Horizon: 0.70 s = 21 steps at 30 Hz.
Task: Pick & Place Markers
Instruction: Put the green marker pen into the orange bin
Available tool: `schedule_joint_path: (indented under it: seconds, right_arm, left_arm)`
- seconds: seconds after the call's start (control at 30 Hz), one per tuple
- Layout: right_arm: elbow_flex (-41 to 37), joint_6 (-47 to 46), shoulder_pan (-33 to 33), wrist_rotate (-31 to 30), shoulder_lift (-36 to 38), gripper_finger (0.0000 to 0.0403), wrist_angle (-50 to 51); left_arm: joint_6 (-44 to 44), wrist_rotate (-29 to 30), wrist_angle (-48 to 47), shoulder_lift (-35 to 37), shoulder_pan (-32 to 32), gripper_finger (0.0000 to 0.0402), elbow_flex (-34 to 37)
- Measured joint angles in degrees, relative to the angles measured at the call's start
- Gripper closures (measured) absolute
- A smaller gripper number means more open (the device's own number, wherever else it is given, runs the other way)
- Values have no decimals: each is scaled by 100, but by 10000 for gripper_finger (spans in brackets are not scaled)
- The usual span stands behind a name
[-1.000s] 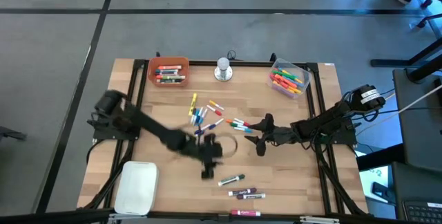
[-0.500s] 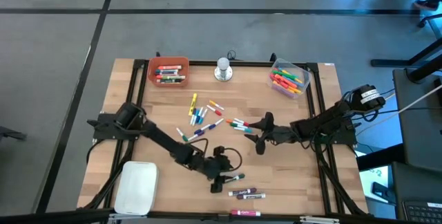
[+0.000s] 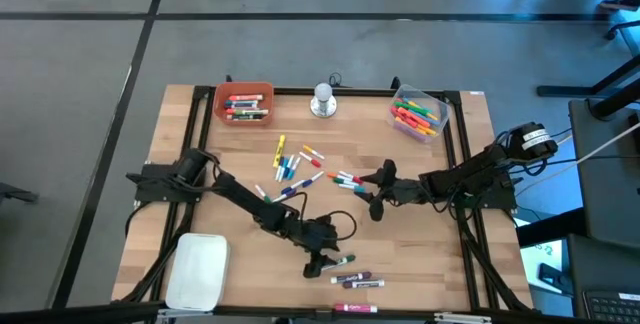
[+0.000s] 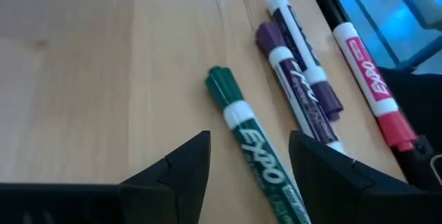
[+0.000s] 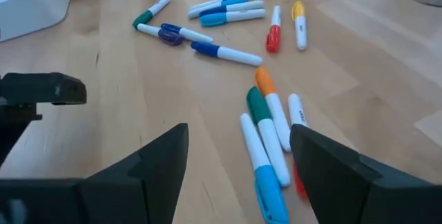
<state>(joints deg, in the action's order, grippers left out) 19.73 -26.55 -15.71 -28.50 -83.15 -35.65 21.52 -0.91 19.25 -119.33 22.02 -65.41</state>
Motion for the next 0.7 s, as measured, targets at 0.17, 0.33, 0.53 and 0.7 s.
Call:
schedule_joint_path:
  seconds: [0.17, 0.33, 0.53, 0.7]
  right_arm:
    - [0, -91, 18, -23, 0, 150, -77]
    - [0, -282, -20, -32, 0, 150, 14]
    - [0, -303, -28, -36, 0, 150, 36]
    - [-2, -258, -27, 24, 0, 150, 41]
  left_arm:
    - [-87, 297, 126, 2, 114, 212, 0]
    - [-255, 867, 219, 2, 254, 212, 0]
    - [-191, 1673, 188, 2, 554, 212, 0]
    - [-227, 2179, 234, 2, 831, 212, 0]
